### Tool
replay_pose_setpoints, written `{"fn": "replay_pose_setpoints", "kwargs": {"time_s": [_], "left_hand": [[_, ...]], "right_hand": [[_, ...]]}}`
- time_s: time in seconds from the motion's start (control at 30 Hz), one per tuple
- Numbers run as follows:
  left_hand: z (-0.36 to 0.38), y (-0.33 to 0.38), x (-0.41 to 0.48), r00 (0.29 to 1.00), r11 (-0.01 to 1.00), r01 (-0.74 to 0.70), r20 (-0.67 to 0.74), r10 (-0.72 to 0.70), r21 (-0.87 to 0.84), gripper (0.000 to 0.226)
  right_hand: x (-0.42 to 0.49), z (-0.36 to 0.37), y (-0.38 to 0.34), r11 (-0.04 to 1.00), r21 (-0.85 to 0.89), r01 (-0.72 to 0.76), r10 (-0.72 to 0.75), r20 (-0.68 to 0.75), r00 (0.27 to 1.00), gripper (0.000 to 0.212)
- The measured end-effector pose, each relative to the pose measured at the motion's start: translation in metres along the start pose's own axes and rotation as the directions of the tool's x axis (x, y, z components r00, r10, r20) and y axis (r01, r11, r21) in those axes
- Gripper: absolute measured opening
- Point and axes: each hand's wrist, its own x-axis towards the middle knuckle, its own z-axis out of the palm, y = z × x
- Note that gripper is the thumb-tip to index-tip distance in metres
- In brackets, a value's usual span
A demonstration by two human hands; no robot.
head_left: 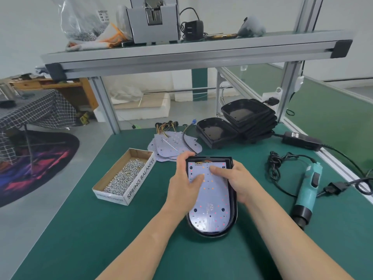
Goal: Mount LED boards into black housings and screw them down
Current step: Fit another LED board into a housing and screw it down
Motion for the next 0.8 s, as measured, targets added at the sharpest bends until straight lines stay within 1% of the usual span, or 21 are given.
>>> {"fn": "replay_pose_setpoints", "kwargs": {"time_s": [0.13, 0.2, 0.27, 0.3, 0.33, 0.37, 0.4, 0.43, 0.47, 0.5, 0.53, 0.57, 0.6, 0.63, 0.7, 0.77, 0.8], "left_hand": [[-0.004, -0.001, -0.001, 0.997, 0.997, 0.073, 0.009, -0.073, -0.008, 0.060], [-0.012, 0.003, 0.000, 0.988, 0.993, 0.104, 0.108, -0.109, 0.049, 0.056], [-0.025, 0.005, 0.008, 0.959, 0.975, 0.148, 0.217, -0.182, 0.164, 0.048], [-0.037, 0.003, 0.017, 0.959, 0.962, 0.146, 0.206, -0.195, 0.232, 0.044], [-0.052, 0.000, 0.029, 0.976, 0.941, 0.135, 0.122, -0.180, 0.311, 0.038], [-0.072, -0.004, 0.044, 0.986, 0.901, 0.152, -0.004, -0.165, 0.407, 0.032], [-0.094, -0.009, 0.058, 0.979, 0.828, 0.206, -0.111, -0.174, 0.521, 0.029], [-0.116, -0.015, 0.069, 0.966, 0.711, 0.259, -0.157, -0.207, 0.654, 0.032], [-0.137, -0.022, 0.078, 0.950, 0.561, 0.283, -0.150, -0.272, 0.778, 0.034], [-0.154, -0.028, 0.082, 0.927, 0.415, 0.269, -0.116, -0.358, 0.869, 0.033], [-0.165, -0.034, 0.084, 0.898, 0.308, 0.221, -0.071, -0.433, 0.925, 0.030], [-0.170, -0.040, 0.084, 0.874, 0.252, 0.164, -0.023, -0.485, 0.954, 0.030], [-0.171, -0.046, 0.083, 0.866, 0.244, 0.123, 0.016, -0.500, 0.962, 0.030], [-0.171, -0.053, 0.082, 0.872, 0.260, 0.103, 0.038, -0.488, 0.960, 0.028], [-0.168, -0.062, 0.080, 0.904, 0.310, 0.096, 0.047, -0.424, 0.946, 0.020], [-0.165, -0.069, 0.079, 0.933, 0.345, 0.076, 0.055, -0.356, 0.935, 0.013], [-0.165, -0.072, 0.078, 0.940, 0.361, 0.055, 0.074, -0.334, 0.931, 0.018]], "right_hand": [[0.006, 0.000, 0.002, 0.998, -0.067, -0.010, 0.010, 0.000, 1.000, 0.026], [0.009, -0.001, 0.002, 0.993, -0.120, -0.013, 0.015, 0.016, 1.000, 0.023], [0.011, -0.004, 0.005, 0.987, -0.159, -0.013, 0.016, 0.019, 1.000, 0.022], [0.011, -0.005, 0.007, 0.986, -0.168, -0.013, 0.016, 0.014, 1.000, 0.023], [0.012, -0.007, 0.010, 0.985, -0.173, -0.014, 0.015, 0.003, 1.000, 0.023], [0.012, -0.007, 0.013, 0.983, -0.186, -0.011, 0.009, -0.010, 1.000, 0.022], [0.012, -0.008, 0.017, 0.980, -0.198, -0.004, -0.001, -0.026, 1.000, 0.020], [0.012, -0.008, 0.020, 0.980, -0.201, 0.002, -0.011, -0.045, 0.999, 0.019], [0.012, -0.008, 0.025, 0.982, -0.188, 0.004, -0.017, -0.068, 0.998, 0.020], [0.011, -0.009, 0.028, 0.987, -0.159, 0.005, -0.020, -0.095, 0.995, 0.022], [0.010, -0.009, 0.031, 0.992, -0.130, 0.008, -0.024, -0.115, 0.993, 0.025], [0.009, -0.010, 0.032, 0.993, -0.119, 0.020, -0.035, -0.125, 0.992, 0.031], [0.008, -0.011, 0.033, 0.990, -0.136, 0.034, -0.051, -0.128, 0.990, 0.036], [0.007, -0.011, 0.033, 0.984, -0.169, 0.049, -0.070, -0.124, 0.990, 0.040], [0.006, -0.012, 0.032, 0.973, -0.221, 0.071, -0.100, -0.123, 0.987, 0.044], [0.006, -0.011, 0.032, 0.964, -0.253, 0.079, -0.115, -0.132, 0.985, 0.040], [0.007, -0.010, 0.032, 0.960, -0.266, 0.082, -0.120, -0.131, 0.984, 0.037]]}}
